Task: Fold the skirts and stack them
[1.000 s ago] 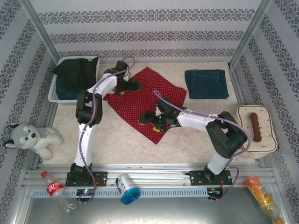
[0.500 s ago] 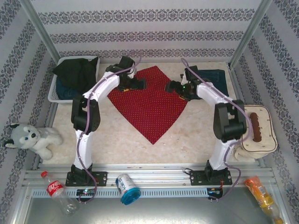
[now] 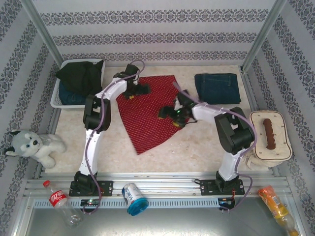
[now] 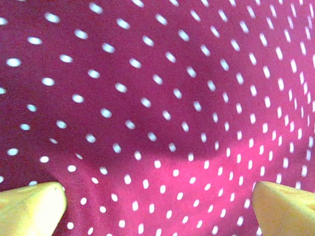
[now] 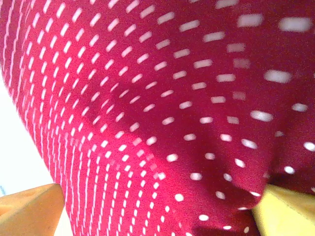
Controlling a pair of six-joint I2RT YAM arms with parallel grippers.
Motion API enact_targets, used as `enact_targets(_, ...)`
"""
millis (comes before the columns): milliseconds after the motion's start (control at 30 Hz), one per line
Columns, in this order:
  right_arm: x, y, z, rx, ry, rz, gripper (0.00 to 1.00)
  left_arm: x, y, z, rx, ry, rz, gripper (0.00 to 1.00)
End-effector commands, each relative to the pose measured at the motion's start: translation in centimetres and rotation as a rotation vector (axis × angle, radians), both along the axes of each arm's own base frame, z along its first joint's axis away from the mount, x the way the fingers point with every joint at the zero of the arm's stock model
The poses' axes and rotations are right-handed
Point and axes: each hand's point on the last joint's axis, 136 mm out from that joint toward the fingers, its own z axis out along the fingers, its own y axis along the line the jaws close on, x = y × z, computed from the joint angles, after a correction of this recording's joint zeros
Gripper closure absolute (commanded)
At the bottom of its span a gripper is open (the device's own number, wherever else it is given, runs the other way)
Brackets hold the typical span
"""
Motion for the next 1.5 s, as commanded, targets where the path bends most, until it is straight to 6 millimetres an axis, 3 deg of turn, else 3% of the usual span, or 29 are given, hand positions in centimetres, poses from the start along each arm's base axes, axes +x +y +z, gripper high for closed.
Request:
enact_targets(0,-1.0,3.6,2.8,0.126,-0.001,-0.125,0.02,-0.6,-2.0,-2.6,-0.047,0.09,-0.096,0.0)
enact_targets(167,-0.1,-0.8,6.0,0.058,-0.122,-0.268,0.02,-0.9,-3.6,4.4,-0.079,-0.002,-0.155,0.0)
enact_targets(300,-0.1,-4.2,5.5,-0.033,-0.109,-0.251,0.02,-4.2,-2.9,8.0,-0.095,-0.015,-0.087,0.0)
enact_targets(400,0.5,-3.9,5.7,0.055,-0.086,-0.22,0.02,-7.6,-2.1,9.1,-0.151,-0.024,-0.009,0.0)
enact_targets(533,2.2,-3.3,6.3,0.072,-0.086,-0.157,0.02,-12.8,-0.8,8.7,-0.227,-0.012,0.086,0.0)
enact_targets(733,5.2,-3.5,6.1,0.035,-0.092,-0.083,0.02,-19.3,1.0,5.7,-0.269,0.072,0.193,0.0)
enact_targets(1000,10.0,-4.8,1.4,-0.049,-0.044,-0.118,0.02,-25.3,4.9,0.4,-0.176,0.152,0.353,0.0)
enact_targets(1133,10.1,-8.0,-2.1,-0.197,0.008,-0.154,0.02,-28.9,7.6,-2.1,-0.092,0.204,0.416,0.0)
enact_targets(1200,10.0,-9.2,-3.0,-0.221,0.032,-0.17,0.02,-30.3,8.1,-2.7,-0.091,0.227,0.428,0.0)
enact_targets(1300,9.3,-9.0,-1.3,-0.198,0.007,-0.153,0.02,-31.4,7.3,-2.1,-0.151,0.244,0.407,0.0)
enact_targets(1467,5.2,-6.6,4.1,-0.121,-0.053,-0.073,0.02,-29.6,5.3,2.7,-0.306,0.151,0.378,0.0)
